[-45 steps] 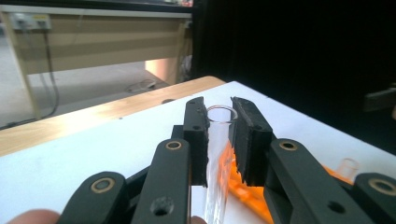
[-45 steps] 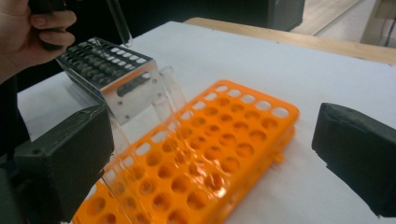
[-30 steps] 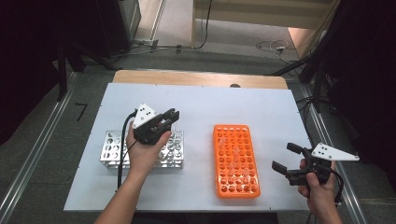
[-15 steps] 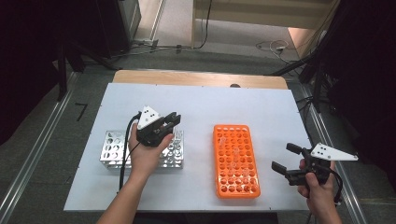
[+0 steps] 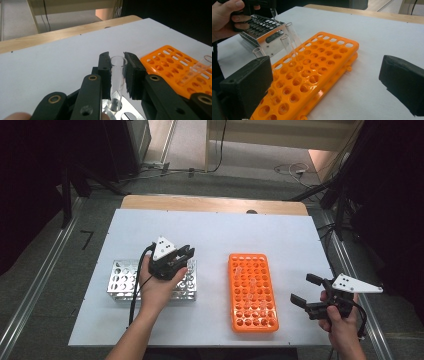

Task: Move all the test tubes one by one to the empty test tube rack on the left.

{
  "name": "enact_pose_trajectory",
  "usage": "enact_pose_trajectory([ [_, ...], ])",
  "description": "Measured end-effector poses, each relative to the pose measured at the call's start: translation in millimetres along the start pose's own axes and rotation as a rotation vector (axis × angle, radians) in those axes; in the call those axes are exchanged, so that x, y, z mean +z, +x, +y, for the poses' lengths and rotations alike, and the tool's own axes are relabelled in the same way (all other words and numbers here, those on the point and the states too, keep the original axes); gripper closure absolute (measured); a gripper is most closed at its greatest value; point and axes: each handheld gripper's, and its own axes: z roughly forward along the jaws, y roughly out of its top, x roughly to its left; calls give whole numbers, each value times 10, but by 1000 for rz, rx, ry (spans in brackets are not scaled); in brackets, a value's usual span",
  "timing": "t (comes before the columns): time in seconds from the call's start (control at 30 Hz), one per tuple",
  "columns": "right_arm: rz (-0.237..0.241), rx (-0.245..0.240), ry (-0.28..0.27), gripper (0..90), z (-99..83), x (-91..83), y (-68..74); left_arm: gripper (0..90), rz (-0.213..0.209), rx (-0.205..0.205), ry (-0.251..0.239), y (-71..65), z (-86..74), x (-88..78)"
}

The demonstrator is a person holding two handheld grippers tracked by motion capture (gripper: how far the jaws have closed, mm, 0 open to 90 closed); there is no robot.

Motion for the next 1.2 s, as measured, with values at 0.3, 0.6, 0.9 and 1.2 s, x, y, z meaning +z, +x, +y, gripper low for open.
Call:
enact_pose_trajectory([
  [0.3,2,-5,5,0,-7,8,-8,734,-13,-9,60,3,-25,9],
  [0.6,12,-12,16,0,-9,36,14,718,-43,-8,100,-2,-46,40],
  [0.9,25,-22,17,0,-4,53,38,575,-60,-25,95,21,-32,7],
  [1.2,96,-53,29,13,1,103,117,267,-127,-29,1,-35,-17,-212],
])
